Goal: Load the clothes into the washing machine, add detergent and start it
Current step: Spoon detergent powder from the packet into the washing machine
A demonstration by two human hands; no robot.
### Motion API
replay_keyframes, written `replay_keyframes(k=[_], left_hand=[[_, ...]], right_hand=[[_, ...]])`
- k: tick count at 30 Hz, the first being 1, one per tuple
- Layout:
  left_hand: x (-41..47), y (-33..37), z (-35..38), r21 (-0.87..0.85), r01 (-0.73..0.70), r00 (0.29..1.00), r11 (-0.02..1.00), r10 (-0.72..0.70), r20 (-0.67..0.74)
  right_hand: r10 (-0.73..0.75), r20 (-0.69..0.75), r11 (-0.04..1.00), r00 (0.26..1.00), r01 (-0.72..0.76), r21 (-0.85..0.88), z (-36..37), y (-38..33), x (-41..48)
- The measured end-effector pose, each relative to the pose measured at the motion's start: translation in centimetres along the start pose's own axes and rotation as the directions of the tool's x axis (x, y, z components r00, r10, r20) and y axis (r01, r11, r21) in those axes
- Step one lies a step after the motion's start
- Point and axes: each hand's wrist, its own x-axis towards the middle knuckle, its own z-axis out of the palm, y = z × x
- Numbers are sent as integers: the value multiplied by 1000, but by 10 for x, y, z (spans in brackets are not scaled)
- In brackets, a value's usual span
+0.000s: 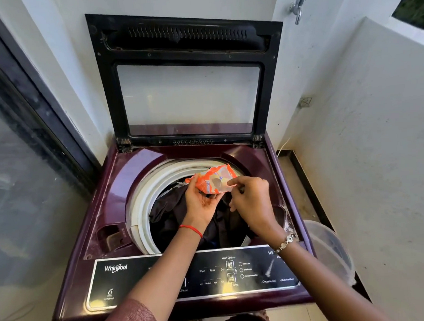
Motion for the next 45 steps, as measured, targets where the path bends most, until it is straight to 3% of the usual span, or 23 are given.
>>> replay_keyframes(k=[3, 6, 9, 15, 31, 45], left_hand=[[3, 3, -2, 57, -23, 1000, 998, 22, 8], [6, 7, -4, 90, -14, 1000, 996, 13, 14], [5, 6, -3, 119, 7, 1000, 993, -10, 21], [4, 3, -1, 91, 23, 999, 996, -26, 27], [0, -22, -10, 64, 49, 998, 997, -47, -29], [-3, -43, -5, 100, 96, 993, 990, -88, -79]], right_hand=[[307, -8, 898, 952, -287, 333, 0, 6, -1], [454, 112, 656, 884, -417, 630, -2, 10, 0], [482, 201, 505, 853, -457, 732, -4, 12, -1], [510, 223, 370, 831, -446, 815, -11, 16, -3], [555, 79, 433, 828, -369, 823, -49, 31, -28], [573, 71, 388, 817, -346, 854, -77, 47, -46]])
